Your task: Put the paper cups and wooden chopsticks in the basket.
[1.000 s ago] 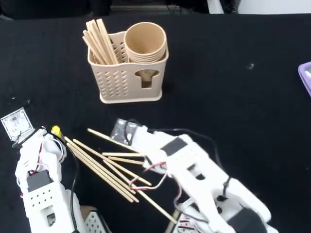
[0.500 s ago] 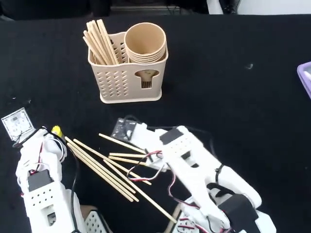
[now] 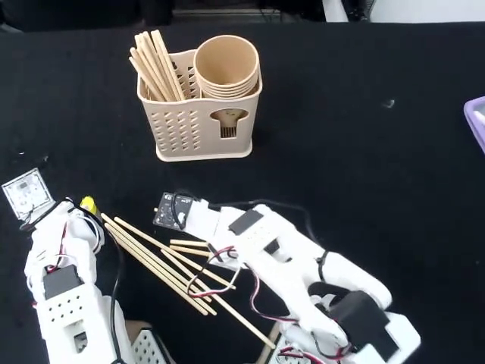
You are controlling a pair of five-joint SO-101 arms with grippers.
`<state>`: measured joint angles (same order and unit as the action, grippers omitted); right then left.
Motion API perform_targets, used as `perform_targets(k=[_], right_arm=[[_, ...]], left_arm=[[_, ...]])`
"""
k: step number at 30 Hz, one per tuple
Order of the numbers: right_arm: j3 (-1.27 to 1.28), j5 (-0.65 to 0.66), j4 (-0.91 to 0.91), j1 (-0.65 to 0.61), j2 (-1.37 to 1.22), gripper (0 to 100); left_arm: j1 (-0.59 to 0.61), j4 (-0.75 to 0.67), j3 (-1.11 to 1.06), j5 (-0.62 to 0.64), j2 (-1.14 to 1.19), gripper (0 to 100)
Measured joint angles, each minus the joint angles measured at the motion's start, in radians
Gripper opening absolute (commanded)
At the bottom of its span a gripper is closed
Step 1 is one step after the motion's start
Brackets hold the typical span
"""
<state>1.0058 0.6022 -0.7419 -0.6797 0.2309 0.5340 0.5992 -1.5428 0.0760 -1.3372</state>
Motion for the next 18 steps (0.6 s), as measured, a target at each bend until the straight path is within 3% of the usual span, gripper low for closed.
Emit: perform_targets(k=[3, 18], right_arm=[[-0.017, 0.000, -0.005, 0.000, -0.018, 0.3], [-0.072, 0.002, -0.158, 0.077, 0.210, 1.0]], left_arm=[[0.000, 0.000, 0.000, 0.000, 0.000, 19], [0.000, 0.000, 0.000, 0.000, 0.000, 19]])
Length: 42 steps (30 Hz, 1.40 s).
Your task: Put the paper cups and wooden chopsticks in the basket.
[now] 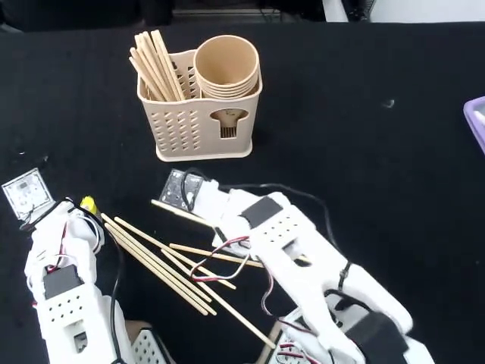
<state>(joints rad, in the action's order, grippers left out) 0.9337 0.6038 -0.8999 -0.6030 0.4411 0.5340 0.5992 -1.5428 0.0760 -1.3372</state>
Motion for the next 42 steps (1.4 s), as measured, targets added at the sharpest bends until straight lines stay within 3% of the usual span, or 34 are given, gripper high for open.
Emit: perform_targets(k=[5, 14, 19, 27, 30, 34, 42], right_arm=[[-0.012, -0.012, -0.015, 0.017, 0.049, 1.0], [-0.364, -0.256, -0.103, -0.018, 0.275, 1.1], [-0.431, -0.322, 0.152, -0.041, 0.293, 1.1], [-0.397, -0.391, 0.853, -0.041, 0.224, 1.1], [-0.397, -0.391, 1.039, -0.041, 0.115, 1.1], [-0.442, -0.397, 1.143, -0.041, -0.064, 1.1], [-0.611, -0.400, 1.163, 0.020, -0.361, 1.1]], left_arm=[[0.000, 0.000, 0.000, 0.000, 0.000, 19], [0.000, 0.000, 0.000, 0.000, 0.000, 19], [0.000, 0.000, 0.000, 0.000, 0.000, 19], [0.000, 0.000, 0.000, 0.000, 0.000, 19], [0.000, 0.000, 0.000, 0.000, 0.000, 19], [0.000, 0.000, 0.000, 0.000, 0.000, 19], [0.000, 0.000, 0.000, 0.000, 0.000, 19]])
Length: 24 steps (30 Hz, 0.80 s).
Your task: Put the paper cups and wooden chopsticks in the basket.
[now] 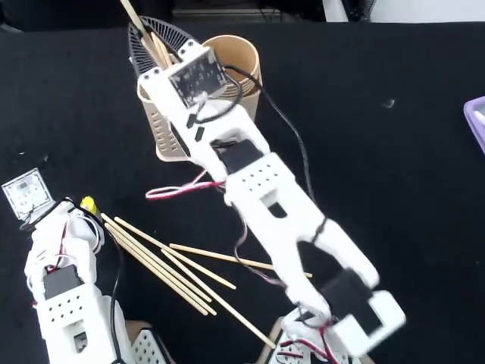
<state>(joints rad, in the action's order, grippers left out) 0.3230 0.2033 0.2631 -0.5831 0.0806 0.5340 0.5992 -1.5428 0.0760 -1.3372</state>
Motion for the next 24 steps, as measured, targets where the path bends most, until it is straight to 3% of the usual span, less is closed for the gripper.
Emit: perform_targets(k=[6, 11, 19, 24], right_arm=[[-0.002, 0.000, -0.089, 0.002, -0.018, 1.9], [0.000, 0.000, -0.215, 0.005, -0.020, 15.1], [0.000, -0.006, -0.456, 0.012, 0.072, 10.6], [-0.002, -0.006, -0.752, 0.009, 0.292, 10.9]], left_arm=[[0.000, 0.000, 0.000, 0.000, 0.000, 19], [0.000, 0.000, 0.000, 0.000, 0.000, 19], [0.000, 0.000, 0.000, 0.000, 0.000, 19], [0.000, 0.000, 0.000, 0.000, 0.000, 19]])
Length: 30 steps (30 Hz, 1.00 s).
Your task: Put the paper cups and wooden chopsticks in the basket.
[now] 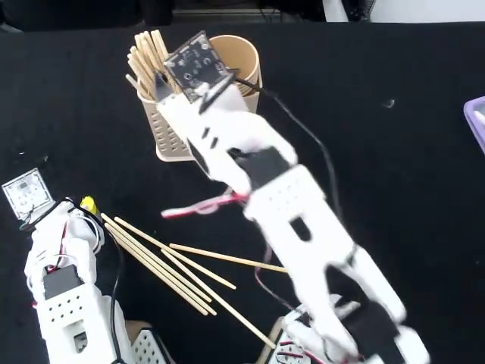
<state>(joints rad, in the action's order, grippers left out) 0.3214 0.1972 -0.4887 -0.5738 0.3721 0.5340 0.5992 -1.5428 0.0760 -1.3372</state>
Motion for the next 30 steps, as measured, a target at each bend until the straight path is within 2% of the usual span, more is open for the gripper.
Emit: perform_targets(k=[5, 7, 10, 13, 15, 19, 24, 30], right_arm=[[0.155, 0.000, -0.407, -0.083, 0.227, 11.0], [0.281, 0.002, -0.480, -0.132, 0.290, 11.0], [0.516, 0.000, -0.460, -0.206, 0.342, 15.1], [0.741, -0.008, -0.364, -0.292, 0.351, 23.3], [0.822, -0.037, -0.321, -0.339, 0.351, 25.3], [0.839, -0.106, -0.293, -0.393, 0.351, 25.1], [0.848, -0.123, -0.261, -0.445, 0.354, 25.3], [0.848, -0.175, -0.255, -0.473, 0.354, 25.5]], left_arm=[[0.000, 0.000, 0.000, 0.000, 0.000, 19], [0.000, 0.000, 0.000, 0.000, 0.000, 19], [0.000, 0.000, 0.000, 0.000, 0.000, 19], [0.000, 0.000, 0.000, 0.000, 0.000, 19], [0.000, 0.000, 0.000, 0.000, 0.000, 19], [0.066, 0.000, 0.000, 0.026, 0.000, 19], [0.250, 0.000, 0.000, 0.207, 0.000, 19], [0.273, 0.000, 0.002, 0.227, 0.000, 19]])
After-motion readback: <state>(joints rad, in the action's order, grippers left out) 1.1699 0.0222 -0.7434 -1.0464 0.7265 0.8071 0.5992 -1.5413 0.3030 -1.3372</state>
